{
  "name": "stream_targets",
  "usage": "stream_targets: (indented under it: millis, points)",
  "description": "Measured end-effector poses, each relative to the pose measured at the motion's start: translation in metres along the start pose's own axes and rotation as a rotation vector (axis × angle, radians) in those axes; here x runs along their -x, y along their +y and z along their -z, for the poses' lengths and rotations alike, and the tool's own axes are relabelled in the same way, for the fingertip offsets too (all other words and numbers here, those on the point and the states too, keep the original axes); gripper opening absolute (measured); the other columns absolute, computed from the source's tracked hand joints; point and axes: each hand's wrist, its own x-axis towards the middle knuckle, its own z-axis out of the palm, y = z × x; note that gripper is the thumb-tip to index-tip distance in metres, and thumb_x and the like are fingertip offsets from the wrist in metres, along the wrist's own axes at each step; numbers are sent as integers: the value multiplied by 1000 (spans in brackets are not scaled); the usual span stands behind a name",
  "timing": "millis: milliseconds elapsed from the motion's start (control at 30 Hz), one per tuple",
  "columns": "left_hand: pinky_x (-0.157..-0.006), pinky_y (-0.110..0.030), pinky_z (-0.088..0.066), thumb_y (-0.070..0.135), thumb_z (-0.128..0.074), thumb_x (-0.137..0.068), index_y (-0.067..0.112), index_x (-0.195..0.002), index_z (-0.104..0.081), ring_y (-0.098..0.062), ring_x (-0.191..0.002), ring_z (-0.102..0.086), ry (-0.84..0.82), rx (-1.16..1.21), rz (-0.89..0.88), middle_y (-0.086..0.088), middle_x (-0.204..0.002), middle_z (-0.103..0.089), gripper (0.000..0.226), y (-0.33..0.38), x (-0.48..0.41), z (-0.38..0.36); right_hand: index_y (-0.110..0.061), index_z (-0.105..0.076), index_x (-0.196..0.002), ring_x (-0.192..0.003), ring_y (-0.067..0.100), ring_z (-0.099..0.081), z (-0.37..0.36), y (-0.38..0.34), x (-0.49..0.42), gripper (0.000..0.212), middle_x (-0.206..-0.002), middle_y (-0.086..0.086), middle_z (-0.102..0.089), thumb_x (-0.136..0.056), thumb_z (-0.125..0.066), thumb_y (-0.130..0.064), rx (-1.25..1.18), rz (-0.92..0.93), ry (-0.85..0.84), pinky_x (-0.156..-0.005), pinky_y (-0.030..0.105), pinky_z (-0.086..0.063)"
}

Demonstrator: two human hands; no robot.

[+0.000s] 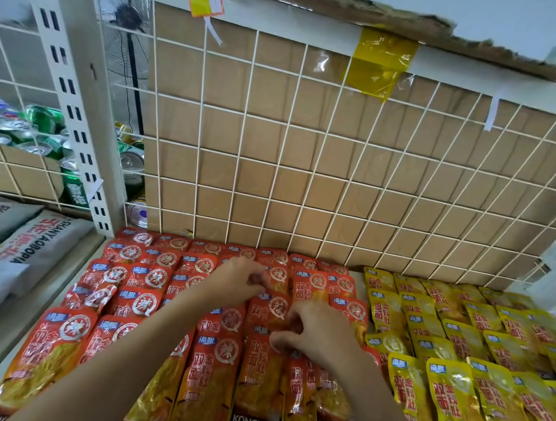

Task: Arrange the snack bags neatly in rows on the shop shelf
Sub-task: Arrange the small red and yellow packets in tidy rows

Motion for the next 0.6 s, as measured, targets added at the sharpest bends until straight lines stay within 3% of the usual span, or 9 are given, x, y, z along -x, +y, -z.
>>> stream_targets:
  millis: [100,333,600]
  points:
    - [-76,-17,-46,12,-63,-86,16,-91,-69,-7,-87,-58,16,13,11,7,-89,-62,9,0,-4,0,-21,-60,-98,-81,9,-49,1,2,0,41,-95,-6,-56,-77,-64,-55,40,-1,-32,-58,19,-33]
    - [-70,-11,-44,14,-64,-86,23,-85,-66,-4,-86,-59,-14,36,42,9,-90,-63,9,-6,-10,3,-26,-57,-87,-80,2,-51,-3,7,-8,7,-88,-13,-54,-87,-60,-32,-193,-19,-21,-62,11,-36]
    - [-65,-6,-38,16,-61,-88,16,-96,-68,-2,-84,-55,-8,-9,45,9,-90,-61,10,-7,-16,2,-25,-59,-88,-80,3,-53,-8,9,-20,6,-81,-17,-52,-88,-59,-31,-275,-95,55,-74,21,-45]
